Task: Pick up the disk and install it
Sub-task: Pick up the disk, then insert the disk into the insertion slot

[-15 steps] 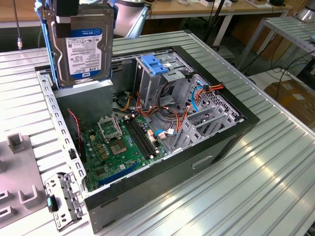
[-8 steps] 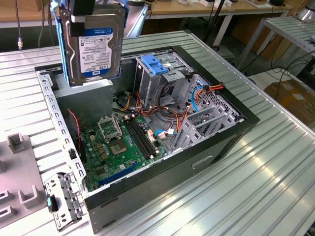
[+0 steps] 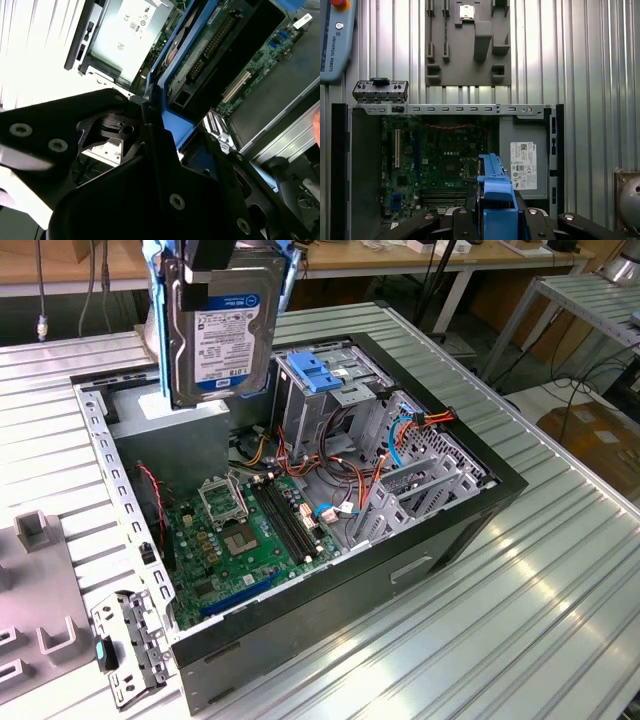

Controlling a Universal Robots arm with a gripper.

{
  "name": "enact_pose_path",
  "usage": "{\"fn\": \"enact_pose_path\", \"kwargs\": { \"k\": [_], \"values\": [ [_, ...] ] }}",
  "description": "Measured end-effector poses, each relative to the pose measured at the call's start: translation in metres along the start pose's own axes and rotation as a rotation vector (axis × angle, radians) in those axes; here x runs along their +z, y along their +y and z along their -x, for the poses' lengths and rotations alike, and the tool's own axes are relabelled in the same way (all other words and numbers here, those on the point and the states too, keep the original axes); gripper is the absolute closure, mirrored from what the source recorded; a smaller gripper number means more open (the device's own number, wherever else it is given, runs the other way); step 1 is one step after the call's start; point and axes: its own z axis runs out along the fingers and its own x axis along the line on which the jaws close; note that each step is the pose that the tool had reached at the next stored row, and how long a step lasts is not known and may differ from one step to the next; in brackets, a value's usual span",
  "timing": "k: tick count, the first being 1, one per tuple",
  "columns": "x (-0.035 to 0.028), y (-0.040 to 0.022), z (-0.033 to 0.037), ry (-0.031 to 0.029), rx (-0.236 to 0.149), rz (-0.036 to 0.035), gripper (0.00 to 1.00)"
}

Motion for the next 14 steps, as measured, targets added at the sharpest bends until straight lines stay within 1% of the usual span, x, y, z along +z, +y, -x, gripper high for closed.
{"fn": "enact_pose_path", "kwargs": {
  "k": [1,3,14],
  "values": [
    [0.0000,-0.0027,0.0000,-0.0001,0.000,0.0000,0.63],
    [-0.0001,-0.0053,0.0001,0.0000,0.000,0.0001,0.63],
    [-0.0001,-0.0067,0.0001,0.0000,0.000,0.0000,0.63]
  ]
}}
